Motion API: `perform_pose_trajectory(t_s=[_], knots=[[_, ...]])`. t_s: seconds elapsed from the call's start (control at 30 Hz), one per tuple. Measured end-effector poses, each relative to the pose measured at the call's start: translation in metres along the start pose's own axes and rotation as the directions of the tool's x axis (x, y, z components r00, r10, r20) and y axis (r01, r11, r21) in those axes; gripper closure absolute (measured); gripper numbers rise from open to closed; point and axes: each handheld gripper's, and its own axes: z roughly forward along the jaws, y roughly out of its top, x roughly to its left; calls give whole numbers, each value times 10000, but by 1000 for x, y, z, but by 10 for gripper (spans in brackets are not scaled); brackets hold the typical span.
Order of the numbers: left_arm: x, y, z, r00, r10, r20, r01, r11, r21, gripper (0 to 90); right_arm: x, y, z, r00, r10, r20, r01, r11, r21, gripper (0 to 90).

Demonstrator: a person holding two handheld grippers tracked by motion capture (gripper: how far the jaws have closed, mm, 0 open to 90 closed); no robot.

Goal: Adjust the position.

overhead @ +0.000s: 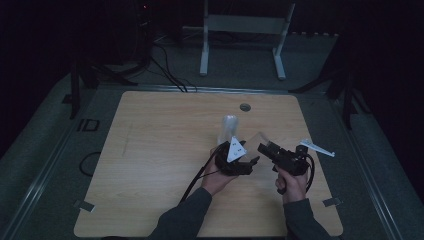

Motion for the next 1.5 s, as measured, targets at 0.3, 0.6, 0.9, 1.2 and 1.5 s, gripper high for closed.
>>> perform_pose_trajectory(t_s=[0.3,0.6,0.9,1.2,1.5], knots=[[4,0,-3,9999,81,-74,-80,9999,90,298,0,-2,-5,9996,-277,99,275,9995,175,313],[10,1,-8,9998,165,-55,-164,9996,231,299,-2,-4,-9,9978,-531,392,513,9977,453,316],[13,2,-13,9995,324,3,-324,9988,361,299,-2,-5,-12,9913,-1101,724,1038,9909,858,325],[14,0,-16,9986,510,158,-519,9969,588,300,1,-4,-15,9787,-1809,973,1675,9771,1310,326],[16,0,-19,9978,591,295,-611,9956,714,301,5,-2,-18,9554,-2641,1325,2394,9547,1769,336]])
